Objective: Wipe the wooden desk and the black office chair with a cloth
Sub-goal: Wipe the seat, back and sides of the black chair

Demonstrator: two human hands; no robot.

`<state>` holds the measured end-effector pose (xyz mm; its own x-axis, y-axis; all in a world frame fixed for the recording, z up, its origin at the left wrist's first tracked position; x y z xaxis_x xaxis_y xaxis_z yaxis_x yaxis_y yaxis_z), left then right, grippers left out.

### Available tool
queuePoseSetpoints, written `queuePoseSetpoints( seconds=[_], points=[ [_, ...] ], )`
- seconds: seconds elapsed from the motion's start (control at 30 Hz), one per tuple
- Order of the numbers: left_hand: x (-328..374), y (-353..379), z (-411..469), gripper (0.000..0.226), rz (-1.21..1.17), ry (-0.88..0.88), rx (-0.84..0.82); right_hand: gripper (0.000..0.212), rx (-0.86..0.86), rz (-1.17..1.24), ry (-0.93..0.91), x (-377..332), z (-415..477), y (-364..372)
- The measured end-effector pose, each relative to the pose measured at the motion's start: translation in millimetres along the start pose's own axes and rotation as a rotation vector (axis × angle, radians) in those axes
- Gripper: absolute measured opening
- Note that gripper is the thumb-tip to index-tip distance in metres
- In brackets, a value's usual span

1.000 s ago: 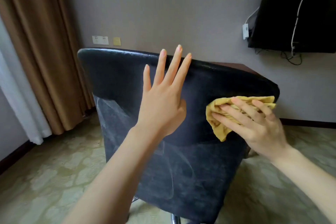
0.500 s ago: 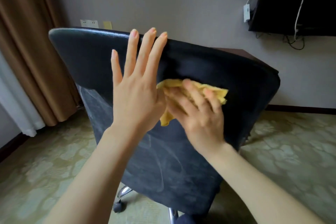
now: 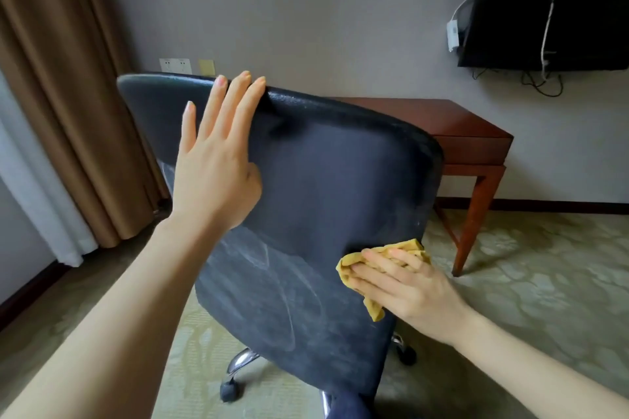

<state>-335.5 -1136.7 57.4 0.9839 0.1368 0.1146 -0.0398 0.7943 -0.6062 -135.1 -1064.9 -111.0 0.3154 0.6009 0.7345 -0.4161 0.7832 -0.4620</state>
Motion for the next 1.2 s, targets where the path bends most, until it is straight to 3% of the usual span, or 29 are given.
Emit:
queuePoseSetpoints(
  seconds=[0.3, 0.5, 0.83, 1.0, 1.2],
  points=[
    [2, -2, -1, 0.099, -0.051, -0.034, 0.003, 0.039, 0.327, -0.187, 0.082, 101, 42, -84],
    [3, 1, -1, 0.100, -0.071, -0.065, 0.026, 0.037, 0.397, -0.135, 0.267, 99, 48, -86],
    [6, 5, -2, 0.101, -0.071, -0.099, 0.001, 0.037, 0.229, -0.086, 0.277, 52, 20, -42],
    [7, 2, -3, 0.100, -0.105, -0.116, -0.048, 0.043, 0.060, -0.049, 0.145, 25, 8, -27],
    [-1, 9, -36, 0.101, -0.213, -0.161, -0.088, 0.039, -0.086, -0.039, -0.178, 4, -6, -20]
  ],
)
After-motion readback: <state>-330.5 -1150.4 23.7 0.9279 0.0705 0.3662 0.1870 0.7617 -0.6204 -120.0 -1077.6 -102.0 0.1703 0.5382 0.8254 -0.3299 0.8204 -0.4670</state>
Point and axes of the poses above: each hand's wrist, its own z-axis towards the middle knuckle, its own y-axis out of the palm, x = y × z, the point moved 7 cm from there along z, towards the middle knuckle
